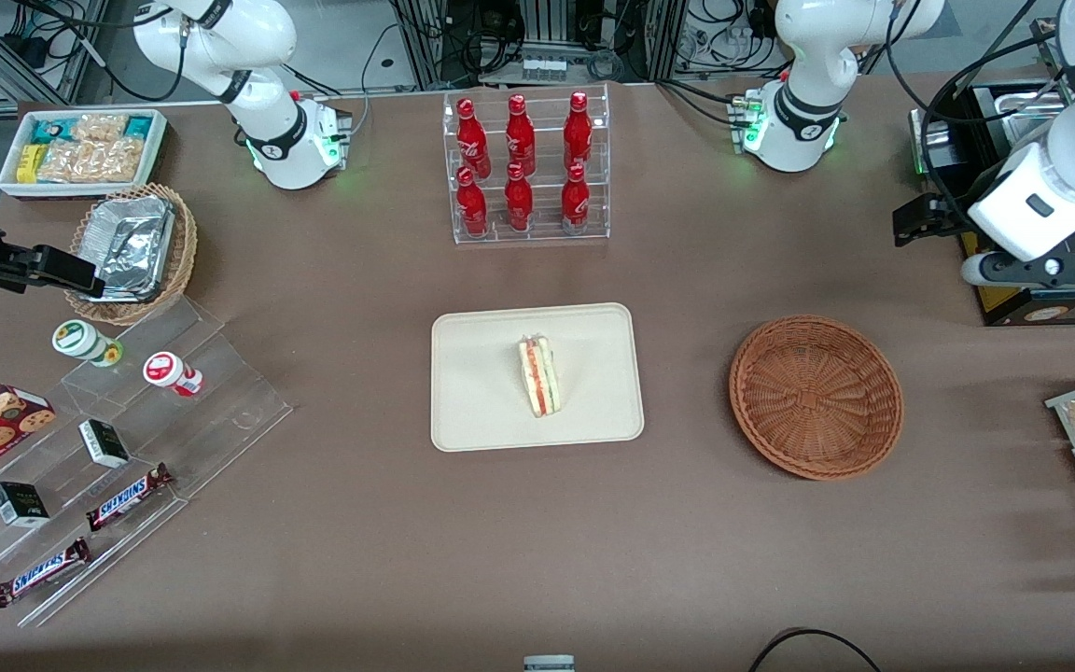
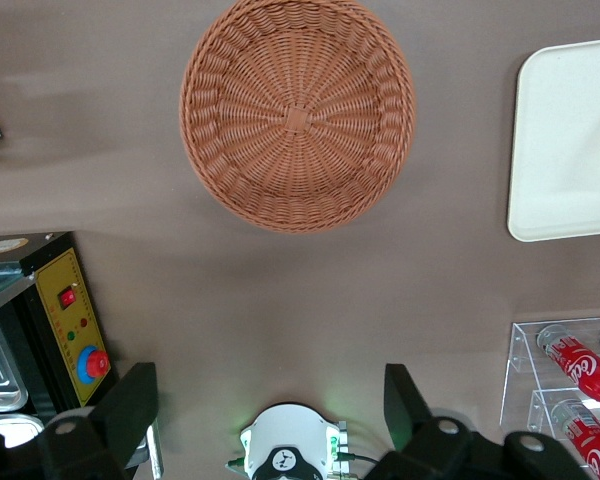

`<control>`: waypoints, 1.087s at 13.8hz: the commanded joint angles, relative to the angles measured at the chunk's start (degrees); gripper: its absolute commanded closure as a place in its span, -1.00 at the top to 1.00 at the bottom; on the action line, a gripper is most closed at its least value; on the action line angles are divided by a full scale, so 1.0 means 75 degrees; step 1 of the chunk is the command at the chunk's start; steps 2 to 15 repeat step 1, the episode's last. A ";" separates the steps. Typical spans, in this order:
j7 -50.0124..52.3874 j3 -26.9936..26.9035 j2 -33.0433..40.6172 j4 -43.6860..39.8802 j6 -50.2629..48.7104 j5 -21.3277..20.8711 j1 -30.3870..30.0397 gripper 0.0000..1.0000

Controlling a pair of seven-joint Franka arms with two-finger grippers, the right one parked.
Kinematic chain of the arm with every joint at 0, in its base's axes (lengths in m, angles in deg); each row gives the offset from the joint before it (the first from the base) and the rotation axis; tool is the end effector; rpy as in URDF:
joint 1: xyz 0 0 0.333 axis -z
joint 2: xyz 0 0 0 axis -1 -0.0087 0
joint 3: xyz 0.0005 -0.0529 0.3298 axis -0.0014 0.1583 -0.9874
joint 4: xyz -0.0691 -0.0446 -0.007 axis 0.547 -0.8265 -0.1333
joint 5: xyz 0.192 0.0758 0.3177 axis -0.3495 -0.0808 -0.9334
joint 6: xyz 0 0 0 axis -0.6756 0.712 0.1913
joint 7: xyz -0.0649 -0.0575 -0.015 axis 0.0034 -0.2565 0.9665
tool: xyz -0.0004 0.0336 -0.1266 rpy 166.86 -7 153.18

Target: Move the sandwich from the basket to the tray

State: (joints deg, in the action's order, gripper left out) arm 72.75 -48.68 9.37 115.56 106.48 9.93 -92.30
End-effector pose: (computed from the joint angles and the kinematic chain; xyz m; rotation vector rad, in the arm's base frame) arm 0.5074 -0.0509 0.5986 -3.0977 0.0868 0.3314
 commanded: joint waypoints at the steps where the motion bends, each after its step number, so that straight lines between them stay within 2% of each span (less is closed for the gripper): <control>1: -0.0136 -0.0216 0.0293 0.0186 -0.0124 0.0054 -0.0083 1.00; 15: -0.0136 -0.0216 0.0293 0.0186 -0.0124 0.0054 -0.0083 1.00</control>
